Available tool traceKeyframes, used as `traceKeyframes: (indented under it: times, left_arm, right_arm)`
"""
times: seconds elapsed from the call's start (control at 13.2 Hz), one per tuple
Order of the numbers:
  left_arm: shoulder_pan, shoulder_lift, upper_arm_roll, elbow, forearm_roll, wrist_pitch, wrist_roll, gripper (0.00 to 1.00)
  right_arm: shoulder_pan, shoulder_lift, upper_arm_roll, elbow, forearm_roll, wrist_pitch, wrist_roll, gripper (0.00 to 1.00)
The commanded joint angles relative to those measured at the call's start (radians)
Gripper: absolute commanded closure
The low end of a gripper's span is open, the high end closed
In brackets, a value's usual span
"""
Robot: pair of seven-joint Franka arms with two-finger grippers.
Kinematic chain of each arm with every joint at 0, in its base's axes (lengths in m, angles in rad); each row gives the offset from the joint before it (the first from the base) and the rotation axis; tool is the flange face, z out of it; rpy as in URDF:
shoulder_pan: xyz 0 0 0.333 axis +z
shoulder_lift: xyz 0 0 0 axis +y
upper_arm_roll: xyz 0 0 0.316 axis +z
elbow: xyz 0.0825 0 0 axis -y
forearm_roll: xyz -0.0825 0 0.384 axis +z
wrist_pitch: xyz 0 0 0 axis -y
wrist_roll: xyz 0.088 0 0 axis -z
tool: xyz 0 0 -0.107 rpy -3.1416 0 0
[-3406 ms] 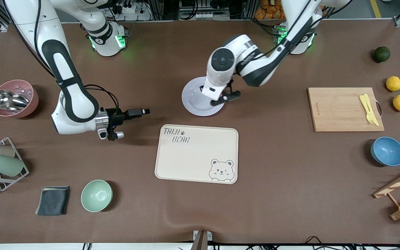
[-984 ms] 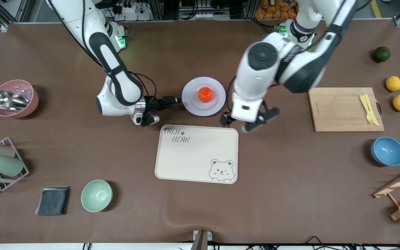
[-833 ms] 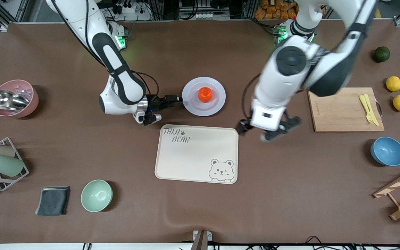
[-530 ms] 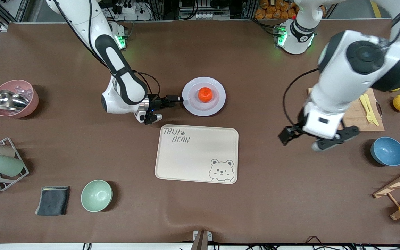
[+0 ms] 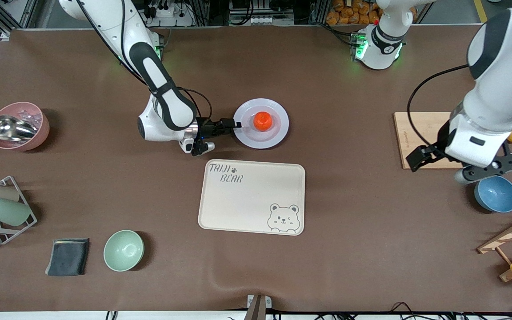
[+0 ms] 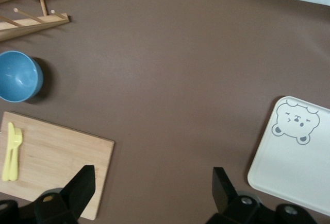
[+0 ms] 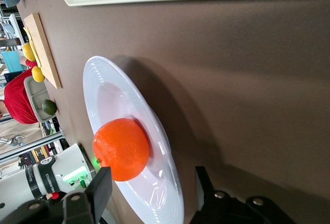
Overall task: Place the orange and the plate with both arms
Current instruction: 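Withdraw the left gripper while the right gripper grips the plate rim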
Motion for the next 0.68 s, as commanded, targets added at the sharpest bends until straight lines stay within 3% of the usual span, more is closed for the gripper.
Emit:
traceKeyframes:
  times: [0.0, 0.15, 0.38, 0.53, 0.61]
  left_arm:
    - [0.039, -0.03, -0.014, 0.019, -0.051, -0.049, 0.076, 0.0]
    - [0.027, -0.065, 0.02, 0.023, -0.078, -0.073, 0.142, 0.0]
    - [-0.15, -0.109, 0.279, 0.023, -0.161, -0.096, 0.25, 0.0]
    - [-0.198, -0.128, 0.38, 0.022, -0.216, -0.113, 0.331, 0.0]
    - [-0.224, -0.14, 0.413, 0.017, -0.221, -0.114, 0.378, 0.0]
  right_arm:
    - [0.038, 0.0, -0.001, -0.004, 0.065, 0.027, -0.031, 0.29]
    - [0.058, 0.003, -0.001, -0.004, 0.079, 0.068, -0.031, 0.38]
    - [0.073, 0.008, -0.001, -0.002, 0.082, 0.09, -0.031, 0.45]
    - [0.078, 0.008, -0.001, -0.004, 0.083, 0.099, -0.031, 0.54]
    - [0.084, 0.006, -0.001, -0.004, 0.085, 0.102, -0.04, 0.63]
